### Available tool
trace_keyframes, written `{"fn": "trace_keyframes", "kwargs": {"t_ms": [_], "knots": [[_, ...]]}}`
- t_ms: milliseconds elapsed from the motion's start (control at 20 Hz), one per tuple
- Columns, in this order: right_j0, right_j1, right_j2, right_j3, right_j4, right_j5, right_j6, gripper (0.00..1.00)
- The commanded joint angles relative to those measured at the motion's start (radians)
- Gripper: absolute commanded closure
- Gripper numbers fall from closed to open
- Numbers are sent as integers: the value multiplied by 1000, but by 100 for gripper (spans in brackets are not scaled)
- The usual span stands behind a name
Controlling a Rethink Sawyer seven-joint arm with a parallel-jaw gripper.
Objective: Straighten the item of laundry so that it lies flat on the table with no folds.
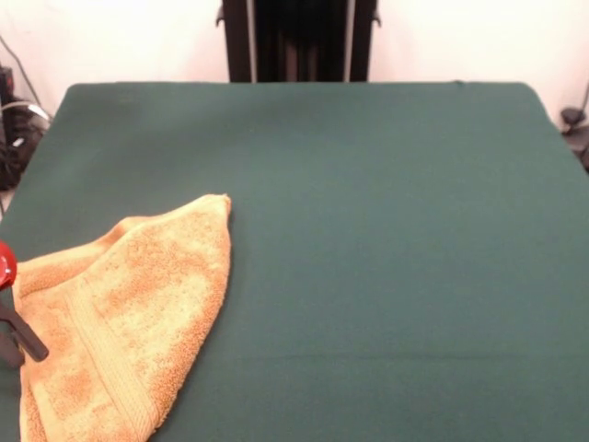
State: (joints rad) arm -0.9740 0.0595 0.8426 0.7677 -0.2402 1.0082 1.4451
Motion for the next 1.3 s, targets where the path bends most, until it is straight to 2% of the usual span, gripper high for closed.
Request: {"fn": "trace_keyframes", "kwargs": {"t_ms": [50,550,600,900,1300], "knots": [[39,131,-1,24,-66,-31,-378,0],[42,140,22,2,-72,-3,-457,0],[42,140,22,2,-72,-4,-458,100],[46,132,13,12,-62,-15,-443,100],[72,91,-14,25,-7,75,-284,100]]}}
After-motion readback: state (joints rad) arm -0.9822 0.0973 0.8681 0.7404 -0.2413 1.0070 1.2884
